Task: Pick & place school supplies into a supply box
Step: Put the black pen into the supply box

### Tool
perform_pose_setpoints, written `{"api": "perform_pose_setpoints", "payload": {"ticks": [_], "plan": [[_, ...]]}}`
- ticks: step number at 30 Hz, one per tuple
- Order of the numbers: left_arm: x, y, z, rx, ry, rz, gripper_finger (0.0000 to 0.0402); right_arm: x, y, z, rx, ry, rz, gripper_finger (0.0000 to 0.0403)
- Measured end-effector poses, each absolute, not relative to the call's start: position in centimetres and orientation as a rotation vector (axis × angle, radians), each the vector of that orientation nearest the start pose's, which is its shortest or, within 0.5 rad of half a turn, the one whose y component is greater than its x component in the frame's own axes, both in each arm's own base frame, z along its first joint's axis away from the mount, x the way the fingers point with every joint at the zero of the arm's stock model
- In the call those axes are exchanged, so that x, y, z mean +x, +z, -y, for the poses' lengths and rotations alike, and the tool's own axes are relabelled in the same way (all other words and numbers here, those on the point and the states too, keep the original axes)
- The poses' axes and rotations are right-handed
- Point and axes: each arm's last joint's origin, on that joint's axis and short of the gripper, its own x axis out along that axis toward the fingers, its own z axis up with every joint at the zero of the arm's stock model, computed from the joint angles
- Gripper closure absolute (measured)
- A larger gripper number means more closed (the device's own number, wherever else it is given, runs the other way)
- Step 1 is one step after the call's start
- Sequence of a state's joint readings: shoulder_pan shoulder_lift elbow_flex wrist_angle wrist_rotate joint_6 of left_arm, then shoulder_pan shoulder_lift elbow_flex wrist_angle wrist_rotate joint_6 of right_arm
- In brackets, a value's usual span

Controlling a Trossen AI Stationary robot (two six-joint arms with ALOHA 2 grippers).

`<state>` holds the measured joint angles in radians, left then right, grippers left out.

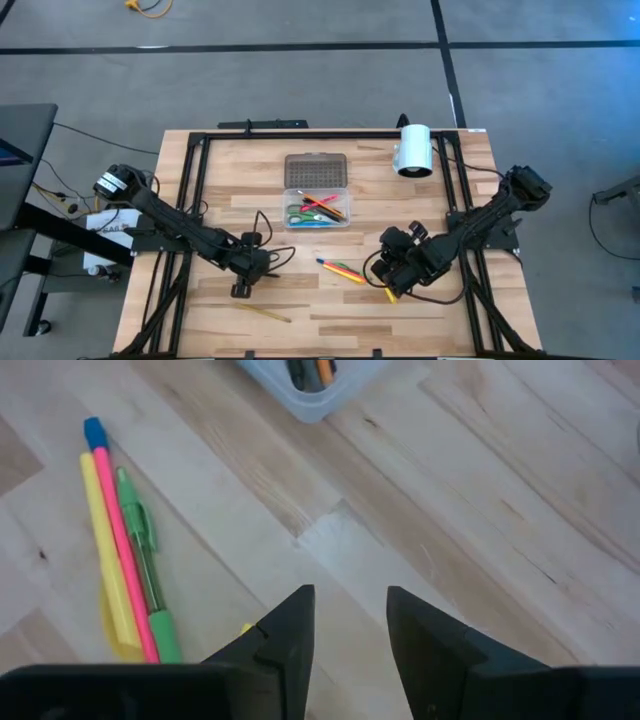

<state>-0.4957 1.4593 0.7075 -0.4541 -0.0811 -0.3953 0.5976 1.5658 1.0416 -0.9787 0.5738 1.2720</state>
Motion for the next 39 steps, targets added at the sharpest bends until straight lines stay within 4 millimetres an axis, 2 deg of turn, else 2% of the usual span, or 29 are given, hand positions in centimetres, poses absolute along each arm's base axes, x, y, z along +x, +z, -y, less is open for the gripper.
{"api": "perform_pose_setpoints", "payload": {"ticks": [5,15,21,30,34,39], "plan": [[20.9,13.9,11.1,-0.055,-0.115,-1.225,0.0226,22.9,20.5,-13.8,0.281,-0.704,-0.991,0.0283],[20.7,13.8,11.0,-0.017,-0.084,-1.238,0.0226,23.0,20.5,-13.9,0.297,-0.695,-1.003,0.0283],[20.2,13.8,11.8,0.045,-0.141,-1.239,0.0226,23.0,20.5,-13.9,0.303,-0.691,-0.998,0.0283],[20.3,12.8,12.2,0.062,-0.135,-1.280,0.0227,23.1,20.5,-13.9,0.306,-0.692,-0.995,0.0283],[20.3,12.7,12.2,0.040,-0.119,-1.281,0.0247,23.1,20.5,-13.9,0.306,-0.691,-0.994,0.0283],[20.3,12.6,12.3,0.027,-0.124,-1.286,0.0294,23.1,20.5,-13.9,0.308,-0.690,-0.992,0.0283]]}}
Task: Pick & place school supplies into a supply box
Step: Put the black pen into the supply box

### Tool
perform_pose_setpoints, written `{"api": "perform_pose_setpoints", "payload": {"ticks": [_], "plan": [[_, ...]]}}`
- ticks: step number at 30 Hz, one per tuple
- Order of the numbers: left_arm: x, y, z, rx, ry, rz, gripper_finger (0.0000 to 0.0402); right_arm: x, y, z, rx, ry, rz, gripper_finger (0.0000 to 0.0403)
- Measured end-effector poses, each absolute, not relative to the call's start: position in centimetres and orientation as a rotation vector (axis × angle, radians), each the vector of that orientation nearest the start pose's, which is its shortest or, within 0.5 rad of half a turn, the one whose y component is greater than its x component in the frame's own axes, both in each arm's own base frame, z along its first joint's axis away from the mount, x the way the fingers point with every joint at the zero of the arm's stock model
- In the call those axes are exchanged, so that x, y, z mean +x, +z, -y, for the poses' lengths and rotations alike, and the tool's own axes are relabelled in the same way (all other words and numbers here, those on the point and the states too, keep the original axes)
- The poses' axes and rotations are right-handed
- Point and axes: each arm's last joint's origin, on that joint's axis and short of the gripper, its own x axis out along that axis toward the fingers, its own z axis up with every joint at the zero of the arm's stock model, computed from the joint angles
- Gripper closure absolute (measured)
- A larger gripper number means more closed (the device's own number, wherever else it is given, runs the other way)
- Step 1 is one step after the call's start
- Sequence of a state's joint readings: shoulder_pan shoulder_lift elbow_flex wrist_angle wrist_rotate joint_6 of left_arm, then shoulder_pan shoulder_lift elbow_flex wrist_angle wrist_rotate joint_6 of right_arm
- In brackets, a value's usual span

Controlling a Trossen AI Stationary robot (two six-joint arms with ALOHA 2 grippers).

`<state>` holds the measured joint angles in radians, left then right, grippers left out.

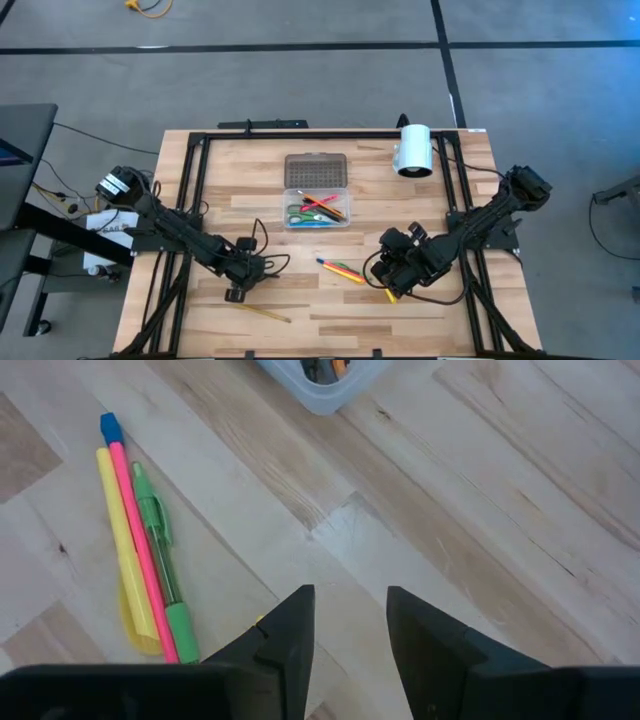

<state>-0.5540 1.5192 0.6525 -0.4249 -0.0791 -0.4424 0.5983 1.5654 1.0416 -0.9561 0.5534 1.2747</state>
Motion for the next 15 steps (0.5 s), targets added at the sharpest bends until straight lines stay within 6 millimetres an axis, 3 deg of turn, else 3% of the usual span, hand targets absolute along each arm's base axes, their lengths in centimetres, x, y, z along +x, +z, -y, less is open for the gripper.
{"api": "perform_pose_setpoints", "payload": {"ticks": [8,15], "plan": [[20.27,12.59,12.35,0.008,-0.132,-1.296,0.0364,23.11,20.49,-13.91,0.309,-0.689,-0.990,0.0283],[20.27,12.59,12.33,-0.025,-0.108,-1.301,0.0376,23.11,20.50,-13.91,0.309,-0.690,-0.989,0.0283]]}}
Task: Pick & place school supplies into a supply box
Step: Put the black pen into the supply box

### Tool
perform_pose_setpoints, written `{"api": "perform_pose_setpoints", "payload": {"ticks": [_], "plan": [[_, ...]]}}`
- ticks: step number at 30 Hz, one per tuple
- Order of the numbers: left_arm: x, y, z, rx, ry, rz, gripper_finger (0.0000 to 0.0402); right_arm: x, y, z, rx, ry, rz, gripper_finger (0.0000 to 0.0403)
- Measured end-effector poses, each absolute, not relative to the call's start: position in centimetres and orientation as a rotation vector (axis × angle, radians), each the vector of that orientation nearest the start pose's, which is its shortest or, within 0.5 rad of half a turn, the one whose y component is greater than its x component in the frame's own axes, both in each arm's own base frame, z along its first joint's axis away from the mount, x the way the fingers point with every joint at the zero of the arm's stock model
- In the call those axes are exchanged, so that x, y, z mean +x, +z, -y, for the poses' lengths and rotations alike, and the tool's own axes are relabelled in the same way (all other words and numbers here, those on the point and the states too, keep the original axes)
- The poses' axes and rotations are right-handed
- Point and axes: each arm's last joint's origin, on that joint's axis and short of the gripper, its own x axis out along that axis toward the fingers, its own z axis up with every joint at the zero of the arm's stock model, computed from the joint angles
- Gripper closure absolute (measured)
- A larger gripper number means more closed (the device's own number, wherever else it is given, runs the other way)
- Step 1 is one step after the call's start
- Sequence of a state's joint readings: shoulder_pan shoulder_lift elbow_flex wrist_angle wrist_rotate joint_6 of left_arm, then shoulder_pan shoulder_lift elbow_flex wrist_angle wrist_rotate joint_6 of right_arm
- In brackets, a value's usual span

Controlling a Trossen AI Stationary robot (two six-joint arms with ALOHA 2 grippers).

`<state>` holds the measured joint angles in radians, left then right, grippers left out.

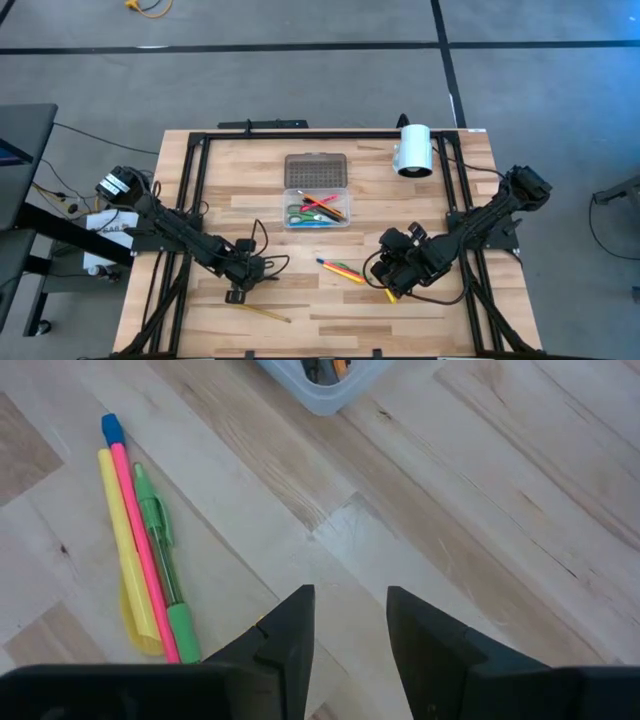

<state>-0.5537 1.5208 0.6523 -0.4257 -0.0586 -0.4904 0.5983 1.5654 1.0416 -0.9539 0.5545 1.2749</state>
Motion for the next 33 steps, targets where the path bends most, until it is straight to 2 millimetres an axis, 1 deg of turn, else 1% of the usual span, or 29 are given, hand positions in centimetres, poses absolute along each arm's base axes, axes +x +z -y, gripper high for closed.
{"api": "perform_pose_setpoints", "payload": {"ticks": [5,12,14,21,28,33], "plan": [[20.6,12.9,12.5,-0.031,-0.099,-1.289,0.0363,23.1,20.5,-13.9,0.309,-0.690,-0.990,0.0283],[21.1,13.5,12.8,-0.024,-0.088,-1.270,0.0380,23.1,20.5,-13.9,0.309,-0.690,-0.989,0.0283],[21.4,13.6,12.8,-0.020,-0.073,-1.239,0.0382,23.1,20.5,-13.9,0.309,-0.690,-0.989,0.0283],[21.5,13.7,12.8,-0.043,-0.039,-1.225,0.0375,23.1,20.5,-13.9,0.309,-0.690,-0.989,0.0283],[22.0,14.0,13.1,-0.088,-0.058,-1.167,0.0382,23.1,20.5,-13.9,0.311,-0.688,-0.991,0.0283],[22.8,14.9,13.4,-0.088,-0.051,-1.119,0.0380,23.1,20.5,-13.9,0.311,-0.688,-0.991,0.0283]]}}
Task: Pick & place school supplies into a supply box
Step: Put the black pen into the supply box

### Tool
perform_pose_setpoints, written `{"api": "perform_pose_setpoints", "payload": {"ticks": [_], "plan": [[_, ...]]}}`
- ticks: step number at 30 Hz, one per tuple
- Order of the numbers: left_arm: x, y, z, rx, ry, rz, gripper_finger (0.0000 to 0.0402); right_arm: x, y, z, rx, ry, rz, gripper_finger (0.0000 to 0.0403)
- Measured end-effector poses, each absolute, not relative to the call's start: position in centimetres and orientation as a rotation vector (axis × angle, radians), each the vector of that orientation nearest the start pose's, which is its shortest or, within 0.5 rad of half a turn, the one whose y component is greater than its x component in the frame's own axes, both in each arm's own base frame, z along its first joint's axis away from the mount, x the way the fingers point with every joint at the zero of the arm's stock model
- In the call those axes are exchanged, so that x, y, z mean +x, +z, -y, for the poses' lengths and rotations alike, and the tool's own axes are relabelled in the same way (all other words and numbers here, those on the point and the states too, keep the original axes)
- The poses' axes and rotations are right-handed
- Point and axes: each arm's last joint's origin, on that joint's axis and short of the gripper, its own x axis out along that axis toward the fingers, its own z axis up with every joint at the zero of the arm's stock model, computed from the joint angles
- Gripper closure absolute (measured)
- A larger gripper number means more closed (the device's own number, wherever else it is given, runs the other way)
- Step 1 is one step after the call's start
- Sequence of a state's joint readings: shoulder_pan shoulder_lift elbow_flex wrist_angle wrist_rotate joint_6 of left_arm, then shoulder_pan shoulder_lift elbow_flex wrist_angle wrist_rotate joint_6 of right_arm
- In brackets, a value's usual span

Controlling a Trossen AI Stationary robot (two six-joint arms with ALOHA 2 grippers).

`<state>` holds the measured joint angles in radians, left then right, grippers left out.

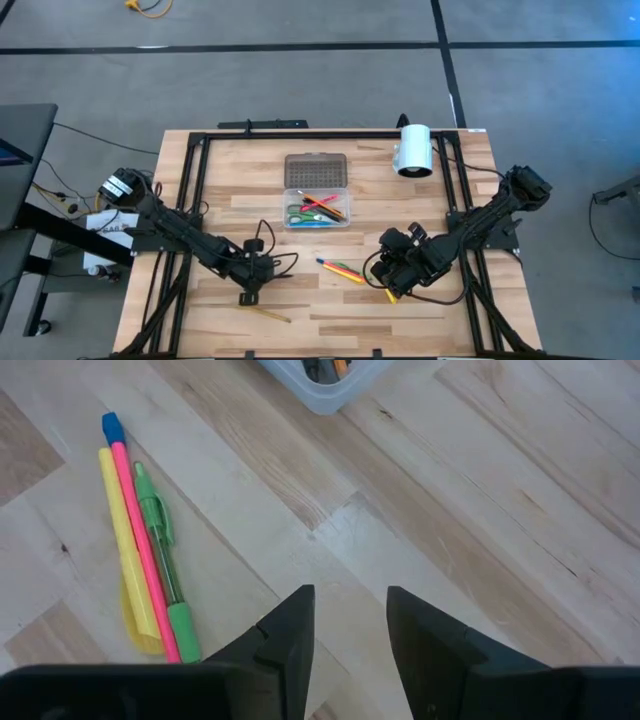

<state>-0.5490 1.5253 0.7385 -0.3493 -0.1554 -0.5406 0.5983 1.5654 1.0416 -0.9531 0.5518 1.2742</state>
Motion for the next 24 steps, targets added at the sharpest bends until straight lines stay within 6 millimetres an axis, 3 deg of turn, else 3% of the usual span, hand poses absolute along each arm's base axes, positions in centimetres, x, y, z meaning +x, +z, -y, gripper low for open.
{"api": "perform_pose_setpoints", "payload": {"ticks": [11,24], "plan": [[25.8,17.7,12.1,-0.002,-0.005,-0.987,0.0381,23.1,20.5,-13.9,0.309,-0.687,-0.993,0.0283],[29.6,19.7,4.8,0.038,0.198,-0.854,0.0381,23.1,20.5,-13.9,0.309,-0.689,-0.991,0.0283]]}}
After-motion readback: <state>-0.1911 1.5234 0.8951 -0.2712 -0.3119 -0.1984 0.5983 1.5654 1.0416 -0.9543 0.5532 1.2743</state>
